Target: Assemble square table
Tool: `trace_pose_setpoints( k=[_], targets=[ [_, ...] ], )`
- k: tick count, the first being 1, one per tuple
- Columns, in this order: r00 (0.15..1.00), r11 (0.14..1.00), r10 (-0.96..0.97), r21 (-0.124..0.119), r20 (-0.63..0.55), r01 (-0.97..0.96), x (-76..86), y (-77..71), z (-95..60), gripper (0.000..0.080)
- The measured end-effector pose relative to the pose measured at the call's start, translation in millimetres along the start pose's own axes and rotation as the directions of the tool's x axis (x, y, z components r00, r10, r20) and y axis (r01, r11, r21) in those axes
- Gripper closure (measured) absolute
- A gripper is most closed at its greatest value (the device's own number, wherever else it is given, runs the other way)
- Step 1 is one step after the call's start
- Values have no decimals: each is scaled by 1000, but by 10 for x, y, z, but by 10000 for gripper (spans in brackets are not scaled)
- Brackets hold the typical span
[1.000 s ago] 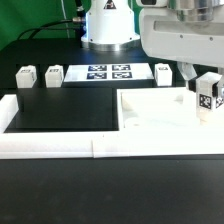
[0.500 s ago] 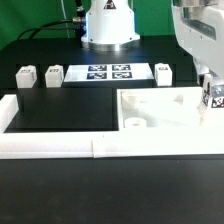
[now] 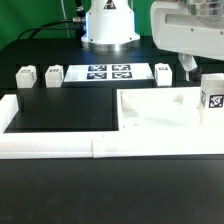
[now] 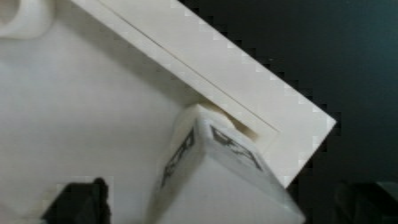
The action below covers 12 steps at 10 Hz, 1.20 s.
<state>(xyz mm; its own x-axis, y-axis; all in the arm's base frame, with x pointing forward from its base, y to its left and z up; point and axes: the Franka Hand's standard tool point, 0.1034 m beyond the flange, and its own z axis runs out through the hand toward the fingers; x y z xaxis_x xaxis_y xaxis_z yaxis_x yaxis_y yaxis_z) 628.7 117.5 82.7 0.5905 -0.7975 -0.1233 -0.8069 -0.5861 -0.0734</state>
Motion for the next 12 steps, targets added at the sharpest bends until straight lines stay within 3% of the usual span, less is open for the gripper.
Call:
trace_pose_setpoints(
  k=[3, 5, 6, 7, 9, 12],
  targets=[
    [974, 974, -225, -2, 0, 225, 1, 4, 8, 151],
    [863, 863, -505, -45, -23, 504, -32, -11, 53, 151],
    [761, 763, -646, -49, -64, 644, -19, -64, 64, 151],
    [787, 789, -614, -39, -62, 613, -31, -55, 79, 151],
    [804, 807, -590, -37, -65, 589, -29, -57, 78, 431],
    [886, 888, -459, -32, -68, 458, -3, -26, 90, 498]
  ],
)
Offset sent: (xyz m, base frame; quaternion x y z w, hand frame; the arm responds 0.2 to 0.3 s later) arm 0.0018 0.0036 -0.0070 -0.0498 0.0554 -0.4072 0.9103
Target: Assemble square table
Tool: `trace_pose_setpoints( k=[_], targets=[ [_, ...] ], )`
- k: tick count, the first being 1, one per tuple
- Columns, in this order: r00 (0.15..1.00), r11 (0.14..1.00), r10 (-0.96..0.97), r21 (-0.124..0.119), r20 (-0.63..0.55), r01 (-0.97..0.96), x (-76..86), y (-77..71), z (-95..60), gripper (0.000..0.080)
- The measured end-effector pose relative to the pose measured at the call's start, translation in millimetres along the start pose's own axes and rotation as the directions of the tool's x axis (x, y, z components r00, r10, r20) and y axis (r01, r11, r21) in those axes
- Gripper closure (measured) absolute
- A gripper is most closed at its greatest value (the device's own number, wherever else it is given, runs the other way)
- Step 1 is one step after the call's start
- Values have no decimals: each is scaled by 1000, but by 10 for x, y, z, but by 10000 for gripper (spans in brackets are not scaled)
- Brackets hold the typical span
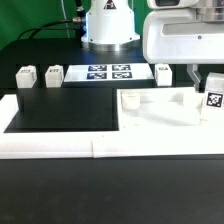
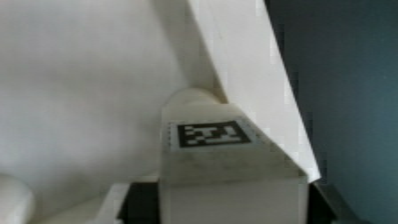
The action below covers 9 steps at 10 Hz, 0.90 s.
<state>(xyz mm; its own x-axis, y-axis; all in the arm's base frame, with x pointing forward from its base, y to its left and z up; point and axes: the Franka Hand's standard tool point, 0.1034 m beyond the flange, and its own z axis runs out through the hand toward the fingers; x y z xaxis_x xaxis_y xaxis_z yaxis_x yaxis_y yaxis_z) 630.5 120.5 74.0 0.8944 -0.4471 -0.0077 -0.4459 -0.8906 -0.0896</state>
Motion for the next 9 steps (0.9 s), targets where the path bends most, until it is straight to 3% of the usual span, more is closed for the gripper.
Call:
trace_pose_setpoints(
  k=[2, 3, 5, 8, 9],
  targets=[
    [984, 984, 176, 6, -3, -176, 49, 49, -20, 501],
    [932, 932, 363, 22, -5, -363, 44, 55, -11, 501],
    [777, 773, 630, 97, 8, -627, 51, 96, 34, 503],
    [457, 447, 883, 102, 109, -888, 16, 66, 46, 502],
    [431, 421, 895, 100, 117, -902, 12, 62, 48, 502]
  ],
)
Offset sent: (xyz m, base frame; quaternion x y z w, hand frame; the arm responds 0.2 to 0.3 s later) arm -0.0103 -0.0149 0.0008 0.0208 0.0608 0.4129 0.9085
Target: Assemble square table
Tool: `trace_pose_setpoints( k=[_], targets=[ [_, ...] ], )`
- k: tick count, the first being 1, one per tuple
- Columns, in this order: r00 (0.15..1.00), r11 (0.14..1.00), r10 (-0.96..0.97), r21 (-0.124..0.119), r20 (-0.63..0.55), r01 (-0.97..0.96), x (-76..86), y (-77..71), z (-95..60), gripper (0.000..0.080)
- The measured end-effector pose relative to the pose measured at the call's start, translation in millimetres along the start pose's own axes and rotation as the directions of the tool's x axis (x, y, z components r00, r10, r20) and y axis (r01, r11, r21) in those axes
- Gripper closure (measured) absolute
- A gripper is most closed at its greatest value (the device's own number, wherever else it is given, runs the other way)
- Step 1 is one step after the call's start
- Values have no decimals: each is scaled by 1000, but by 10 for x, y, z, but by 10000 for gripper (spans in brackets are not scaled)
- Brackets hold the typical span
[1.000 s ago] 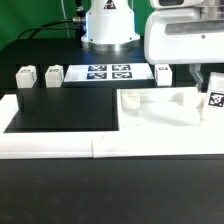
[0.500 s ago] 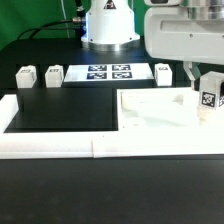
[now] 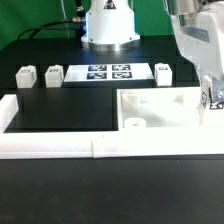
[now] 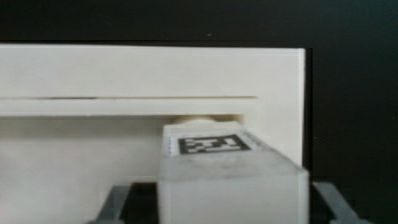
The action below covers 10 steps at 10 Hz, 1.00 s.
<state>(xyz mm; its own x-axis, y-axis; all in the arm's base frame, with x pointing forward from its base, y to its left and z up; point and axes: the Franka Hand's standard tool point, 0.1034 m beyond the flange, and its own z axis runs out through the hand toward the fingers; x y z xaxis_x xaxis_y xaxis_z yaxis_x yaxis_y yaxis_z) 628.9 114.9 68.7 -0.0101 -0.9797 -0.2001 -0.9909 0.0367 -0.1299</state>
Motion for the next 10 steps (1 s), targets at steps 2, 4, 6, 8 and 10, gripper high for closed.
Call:
trace_pose_setpoints(
  k=[2, 4, 6, 8, 10],
  targets=[
    [992, 992, -130, -2, 0, 130, 5, 2, 7, 502],
    [886, 886, -464, -7, 9, 464, 2, 9, 15, 273],
    [797, 797, -604, -6, 11, 604, -6, 10, 17, 158],
    [713, 713, -701, -5, 11, 701, -1, 11, 18, 151],
    [424, 423, -905, -43, 16, 905, -27, 14, 13, 150]
  ],
)
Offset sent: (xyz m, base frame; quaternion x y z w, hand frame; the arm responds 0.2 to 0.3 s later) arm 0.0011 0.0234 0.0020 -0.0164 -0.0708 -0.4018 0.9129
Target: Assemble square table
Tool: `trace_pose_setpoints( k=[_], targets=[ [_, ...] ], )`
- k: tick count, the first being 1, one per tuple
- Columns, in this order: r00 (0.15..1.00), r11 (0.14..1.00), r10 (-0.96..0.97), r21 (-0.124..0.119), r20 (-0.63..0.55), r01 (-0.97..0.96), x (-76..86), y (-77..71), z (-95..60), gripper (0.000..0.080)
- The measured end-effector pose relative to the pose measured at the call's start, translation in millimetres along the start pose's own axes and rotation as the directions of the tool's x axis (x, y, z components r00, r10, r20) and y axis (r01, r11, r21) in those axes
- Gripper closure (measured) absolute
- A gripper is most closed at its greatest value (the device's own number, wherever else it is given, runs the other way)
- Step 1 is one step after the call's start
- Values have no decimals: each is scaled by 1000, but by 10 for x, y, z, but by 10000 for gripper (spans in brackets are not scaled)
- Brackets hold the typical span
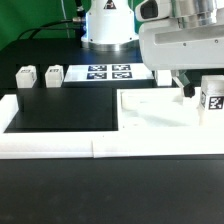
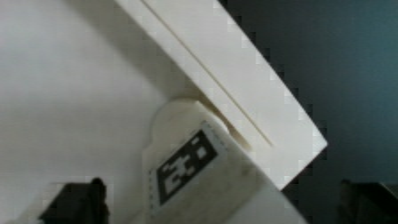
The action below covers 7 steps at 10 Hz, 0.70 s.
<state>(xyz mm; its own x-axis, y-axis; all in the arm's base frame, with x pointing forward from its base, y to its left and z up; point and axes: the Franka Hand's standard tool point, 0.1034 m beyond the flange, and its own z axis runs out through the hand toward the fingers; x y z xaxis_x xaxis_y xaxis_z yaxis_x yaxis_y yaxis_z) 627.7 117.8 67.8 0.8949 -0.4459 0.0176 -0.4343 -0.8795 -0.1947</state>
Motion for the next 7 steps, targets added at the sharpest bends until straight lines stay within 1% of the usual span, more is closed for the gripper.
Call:
trace_pose_setpoints(
  k=[1, 2, 3, 4, 5, 6, 7],
  targets=[
    [982, 981, -191, -18, 1, 191, -16, -16, 14, 150],
    [967, 967, -253, -19, 2, 253, -43, -43, 30, 150],
    [976, 976, -216, -18, 2, 216, -37, -35, 30, 150],
    [978, 978, -208, -19, 2, 208, -38, -33, 32, 239],
    [978, 978, -208, -19, 2, 208, -38, -31, 33, 422],
    [986, 986, -165, -27, 3, 165, -27, 26, 44, 503],
    [997, 997, -72, -26, 1, 72, -27, 25, 44, 503]
  ],
)
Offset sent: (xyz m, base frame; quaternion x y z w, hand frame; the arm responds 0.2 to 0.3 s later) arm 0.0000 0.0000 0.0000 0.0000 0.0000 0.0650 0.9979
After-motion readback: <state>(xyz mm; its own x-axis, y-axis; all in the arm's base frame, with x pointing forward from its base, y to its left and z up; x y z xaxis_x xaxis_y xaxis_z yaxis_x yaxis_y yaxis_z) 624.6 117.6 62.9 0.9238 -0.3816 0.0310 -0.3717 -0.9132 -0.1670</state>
